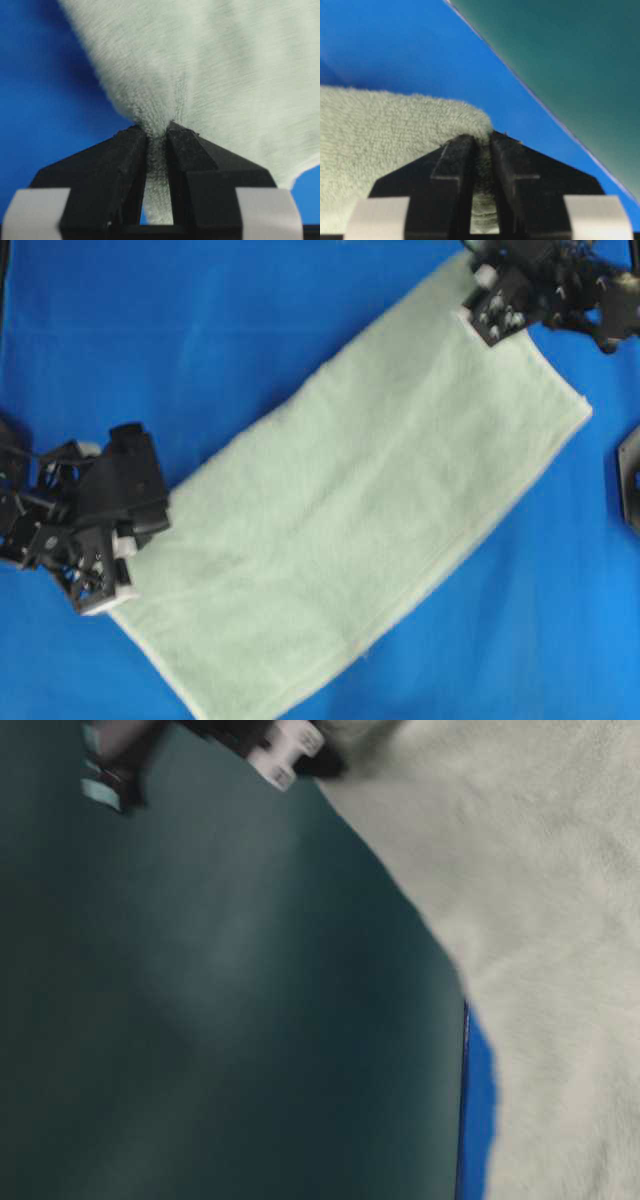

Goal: Fold a bath towel.

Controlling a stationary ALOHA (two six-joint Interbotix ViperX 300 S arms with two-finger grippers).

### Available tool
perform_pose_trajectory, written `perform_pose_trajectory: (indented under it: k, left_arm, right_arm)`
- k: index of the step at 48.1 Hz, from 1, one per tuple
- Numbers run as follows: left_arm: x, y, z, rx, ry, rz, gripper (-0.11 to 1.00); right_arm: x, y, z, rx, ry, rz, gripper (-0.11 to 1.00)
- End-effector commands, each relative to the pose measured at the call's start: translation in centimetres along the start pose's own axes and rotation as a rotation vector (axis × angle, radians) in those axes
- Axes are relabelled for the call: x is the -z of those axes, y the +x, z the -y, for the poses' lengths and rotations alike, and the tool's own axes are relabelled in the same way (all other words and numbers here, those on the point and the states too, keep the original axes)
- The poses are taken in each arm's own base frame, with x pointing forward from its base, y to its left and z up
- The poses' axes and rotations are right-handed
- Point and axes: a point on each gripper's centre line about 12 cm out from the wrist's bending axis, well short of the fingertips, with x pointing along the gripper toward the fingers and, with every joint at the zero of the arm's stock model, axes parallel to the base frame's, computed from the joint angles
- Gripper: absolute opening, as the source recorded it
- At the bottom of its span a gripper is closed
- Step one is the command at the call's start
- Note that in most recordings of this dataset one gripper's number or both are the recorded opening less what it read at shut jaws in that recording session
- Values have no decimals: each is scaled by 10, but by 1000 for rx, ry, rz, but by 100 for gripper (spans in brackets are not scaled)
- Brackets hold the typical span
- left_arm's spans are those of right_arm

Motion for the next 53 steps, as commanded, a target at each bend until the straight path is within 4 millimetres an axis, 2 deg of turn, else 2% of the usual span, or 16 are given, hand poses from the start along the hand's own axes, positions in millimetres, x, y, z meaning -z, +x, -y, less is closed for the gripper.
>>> perform_pose_trajectory:
  k: [1,6,11,17,25,28,31,33,36,38,40,42,46,50,53]
  left_arm:
    - [9,5,-20,10,-32,26,11]
    - [20,14,-36,28,-52,49,11]
    - [32,22,-47,21,-60,40,11]
    - [45,30,-55,13,-60,23,11]
    - [45,31,-53,42,-60,47,11]
    - [44,30,-52,51,-63,55,19]
    - [43,30,-52,57,-64,62,37]
    - [44,29,-52,58,-61,63,50]
    - [44,28,-53,61,-59,68,70]
    - [44,26,-53,63,-60,72,80]
    - [45,24,-54,68,-63,78,86]
    - [45,21,-54,74,-67,86,88]
    - [45,15,-57,86,-72,108,86]
    - [46,8,-59,98,-80,128,86]
    - [47,2,-61,108,-85,145,86]
  right_arm:
    - [-15,21,1,-49,13,41,15]
    - [-14,47,0,-51,-12,9,15]
    - [-19,63,-3,-46,-45,-5,15]
    - [-28,68,-6,-49,-61,10,15]
    - [-31,70,-3,-41,-55,12,15]
    - [-30,70,-1,-31,-54,4,20]
    - [-29,70,1,-13,-57,-10,38]
    - [-28,68,2,0,-58,-19,52]
    - [-26,63,6,26,-59,-33,65]
    - [-25,55,9,45,-61,-41,69]
    - [-24,48,11,60,-59,-46,68]
    - [-22,38,11,70,-56,-50,66]
    - [-15,18,9,75,-46,-64,66]
    - [-2,-2,6,65,-18,-90,66]
    - [16,-15,5,48,9,-125,66]
